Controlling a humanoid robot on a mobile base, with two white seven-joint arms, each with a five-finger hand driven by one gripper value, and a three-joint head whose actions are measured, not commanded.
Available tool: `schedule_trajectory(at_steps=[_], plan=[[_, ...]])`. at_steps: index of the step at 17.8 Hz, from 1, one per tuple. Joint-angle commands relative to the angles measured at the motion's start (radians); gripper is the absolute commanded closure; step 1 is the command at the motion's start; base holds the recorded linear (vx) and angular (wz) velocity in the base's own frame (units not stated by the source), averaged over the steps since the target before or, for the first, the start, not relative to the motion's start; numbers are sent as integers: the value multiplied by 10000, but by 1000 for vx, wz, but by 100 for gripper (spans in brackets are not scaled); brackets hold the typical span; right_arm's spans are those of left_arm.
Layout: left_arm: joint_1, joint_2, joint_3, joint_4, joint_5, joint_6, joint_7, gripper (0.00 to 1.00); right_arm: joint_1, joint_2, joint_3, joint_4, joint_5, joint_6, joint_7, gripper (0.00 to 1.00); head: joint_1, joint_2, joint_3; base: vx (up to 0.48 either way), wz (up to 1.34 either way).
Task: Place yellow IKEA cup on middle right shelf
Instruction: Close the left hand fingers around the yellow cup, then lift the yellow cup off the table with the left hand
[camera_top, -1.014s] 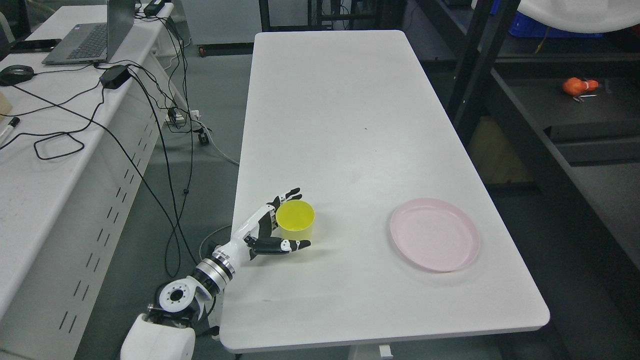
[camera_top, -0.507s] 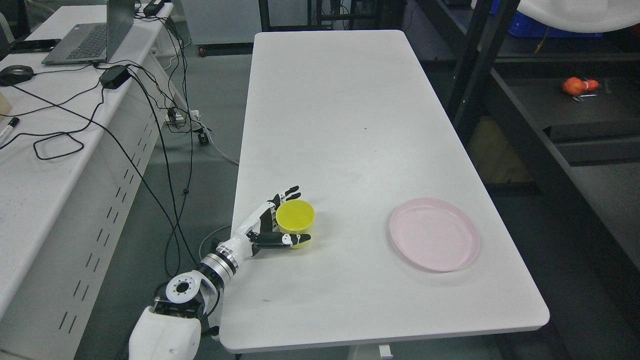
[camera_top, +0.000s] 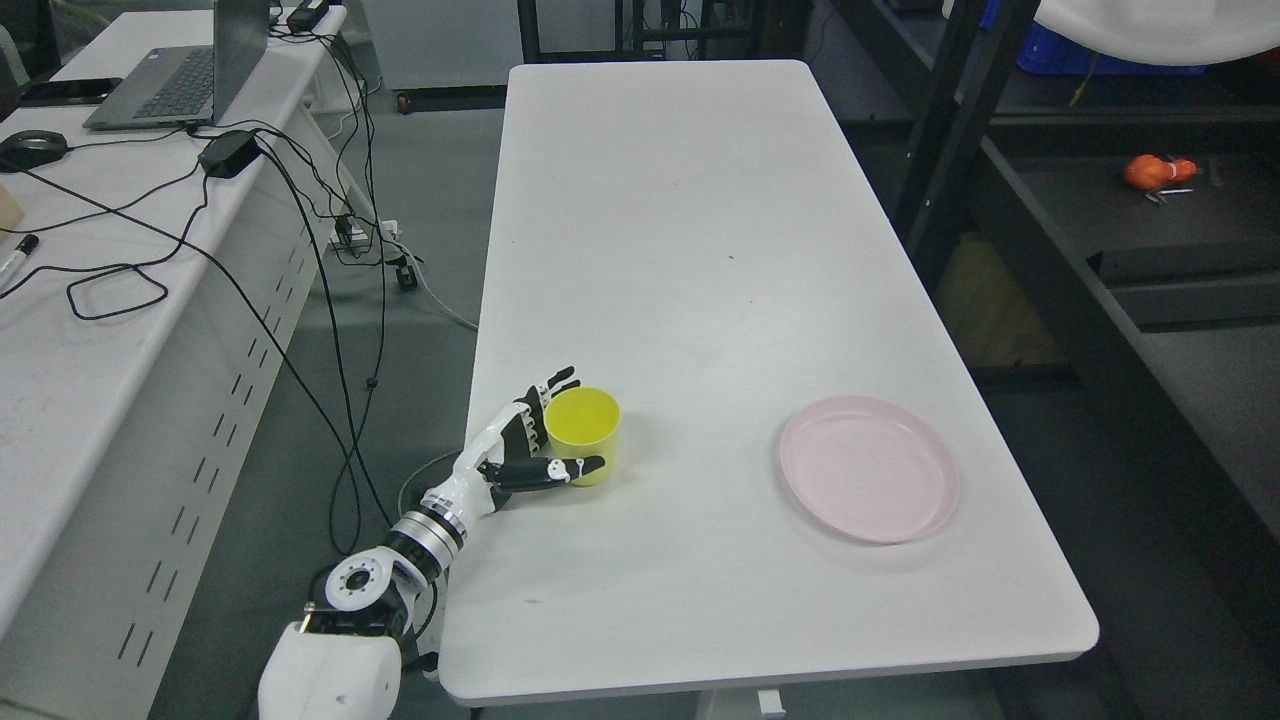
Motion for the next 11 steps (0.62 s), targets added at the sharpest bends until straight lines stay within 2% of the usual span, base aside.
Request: schedule_trajectory(at_steps=[1, 3, 4, 6, 11], plan=[[-44, 41, -391, 385, -252, 167, 26, 24, 138, -175, 169, 0, -245, 6, 8, 1, 0, 0, 0, 0, 0], [-303, 41, -423, 370, -299, 167, 26, 9, 138, -175, 169, 0, -245, 6, 8, 0, 0, 0, 0, 0, 0], [-456, 41, -423, 370, -299, 167, 26, 5, 138, -175, 169, 0, -245, 6, 8, 1, 0, 0, 0, 0, 0], [-718, 41, -423, 370, -299, 243, 26, 3, 138, -175, 169, 0, -245, 6, 8, 1, 0, 0, 0, 0, 0], [-903, 41, -407, 385, -284, 1011, -4, 3, 138, -175, 169, 0, -245, 6, 8, 1, 0, 0, 0, -6, -28]])
